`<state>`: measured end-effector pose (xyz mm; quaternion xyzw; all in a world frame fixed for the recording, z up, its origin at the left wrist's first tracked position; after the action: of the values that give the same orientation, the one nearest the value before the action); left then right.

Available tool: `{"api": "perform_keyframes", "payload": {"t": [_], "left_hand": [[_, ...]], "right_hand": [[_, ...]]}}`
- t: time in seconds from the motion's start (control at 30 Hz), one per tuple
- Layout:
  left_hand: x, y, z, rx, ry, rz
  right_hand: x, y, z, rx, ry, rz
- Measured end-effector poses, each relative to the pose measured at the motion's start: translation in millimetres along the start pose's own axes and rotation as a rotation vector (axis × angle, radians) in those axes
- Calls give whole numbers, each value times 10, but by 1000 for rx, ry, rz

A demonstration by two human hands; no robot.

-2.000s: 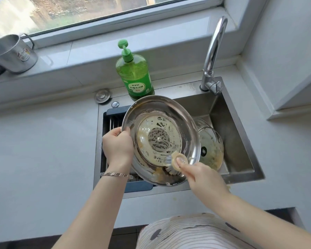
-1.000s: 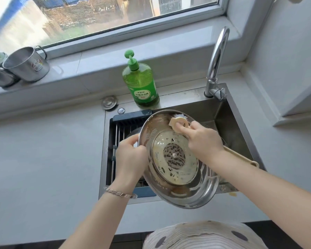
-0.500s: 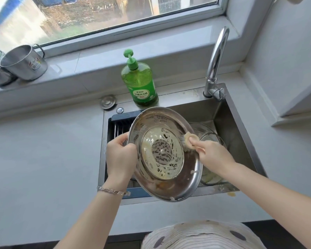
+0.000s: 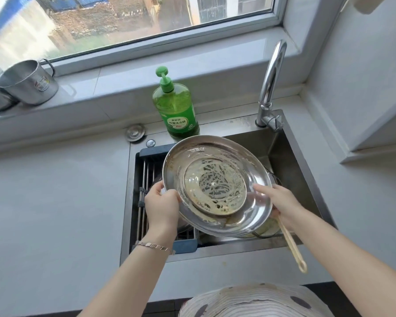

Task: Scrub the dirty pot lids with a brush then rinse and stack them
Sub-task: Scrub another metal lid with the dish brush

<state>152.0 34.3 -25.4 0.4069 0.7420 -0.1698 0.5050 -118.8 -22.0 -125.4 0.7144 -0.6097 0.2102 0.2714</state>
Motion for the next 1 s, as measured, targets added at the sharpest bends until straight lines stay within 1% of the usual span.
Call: {"api": "perform_keyframes", "payload": {"t": [0.07, 0.17, 0.23, 0.4, 0.5, 0.6, 0.63, 0.67, 0.7, 0.73, 0.77, 0.8, 0.83, 0.87, 0.93, 1.0], "left_hand": [[94, -63, -29, 76, 59, -3], [186, -105, -43, 269, 187, 84], [161, -83, 9, 374, 226, 195], [-82, -204, 270, 609, 151, 429], [-155, -374, 299, 775, 226, 536], [-158, -509, 151, 992, 318, 644], [-139, -545, 63, 1063, 329, 680], [-101, -570, -23, 1114, 340, 697], [-44, -588, -101, 1144, 352, 691], [25, -595, -166, 1149, 372, 660], [99, -589, -209, 1132, 393, 612], [166, -574, -232, 1102, 408, 562], [228, -548, -226, 1072, 419, 515], [284, -516, -214, 1048, 429, 471], [341, -470, -199, 1008, 444, 388], [319, -484, -234, 988, 410, 333]], "right_hand": [[34, 6, 40, 1, -2, 48], [197, 126, 54, 6, 74, -92], [337, 180, 25, 68, 128, -190], [612, 110, -29, 244, 214, -432], [759, 35, -69, 358, 283, -576], [1014, -90, -201, 452, 438, -740], [1096, -114, -221, 449, 480, -744], [1178, -101, -209, 402, 510, -729], [1259, -43, -170, 299, 535, -702], [1345, 71, -142, 145, 565, -665], [1428, 204, -156, -23, 608, -618], [1483, 302, -222, -153, 663, -577], [1495, 337, -311, -222, 712, -561], [1461, 294, -406, -230, 753, -586], [1279, 55, -551, -142, 793, -725], [1048, -217, -606, -56, 803, -855]]}}
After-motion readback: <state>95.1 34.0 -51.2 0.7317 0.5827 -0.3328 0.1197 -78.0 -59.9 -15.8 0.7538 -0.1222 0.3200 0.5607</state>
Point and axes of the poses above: each hand's wrist, its own z-axis towards the middle knuckle, its own y-axis out of the back of the hand, x = y × z, the point moved 9 cm from there along z, towards the middle knuckle, and after that the axes turned 9 degrees about -z, right-handed, at the moved point
